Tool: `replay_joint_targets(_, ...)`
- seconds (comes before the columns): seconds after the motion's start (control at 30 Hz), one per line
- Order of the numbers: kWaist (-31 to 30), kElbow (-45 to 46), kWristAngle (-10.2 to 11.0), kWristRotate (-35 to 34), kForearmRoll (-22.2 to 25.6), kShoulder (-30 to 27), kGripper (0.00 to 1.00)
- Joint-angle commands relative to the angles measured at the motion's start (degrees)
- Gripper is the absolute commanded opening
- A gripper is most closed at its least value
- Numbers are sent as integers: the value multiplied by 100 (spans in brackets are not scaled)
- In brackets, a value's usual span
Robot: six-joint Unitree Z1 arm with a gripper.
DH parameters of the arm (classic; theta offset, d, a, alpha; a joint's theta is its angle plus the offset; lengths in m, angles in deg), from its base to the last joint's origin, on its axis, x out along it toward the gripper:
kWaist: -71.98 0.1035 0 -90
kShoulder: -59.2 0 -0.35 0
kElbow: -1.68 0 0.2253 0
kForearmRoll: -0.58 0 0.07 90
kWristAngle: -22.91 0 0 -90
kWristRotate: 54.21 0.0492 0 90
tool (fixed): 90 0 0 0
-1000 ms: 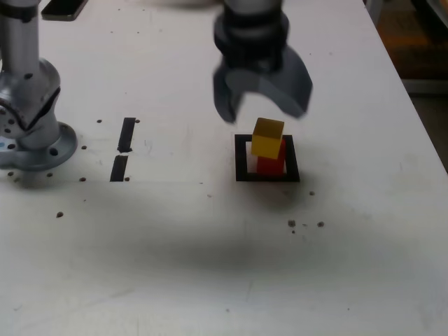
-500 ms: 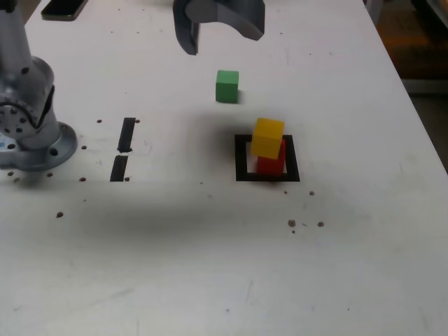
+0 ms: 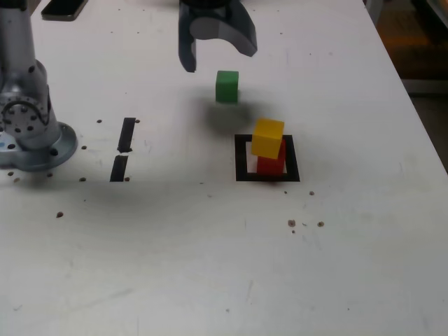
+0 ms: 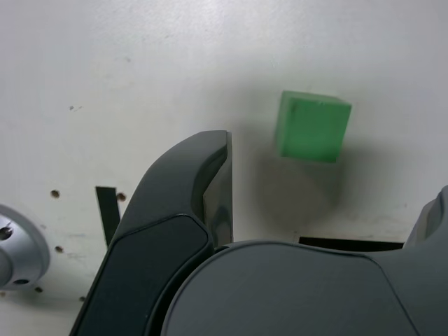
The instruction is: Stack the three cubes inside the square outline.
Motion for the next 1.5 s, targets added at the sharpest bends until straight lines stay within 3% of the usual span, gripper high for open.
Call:
replay_joint_targets(0.0, 110, -16, -28, 67, -66, 129, 98)
replay_joint_targets(0.43, 530, -145, -346, 422, -218, 918, 96)
replay_joint_targets(1.07, 741, -292, -600, 821, -203, 1369, 80)
replay_joint_targets(1.2, 771, -307, -642, 910, -202, 1404, 67)
replay_joint_targets(1.47, 778, -308, -646, 911, -219, 1365, 30)
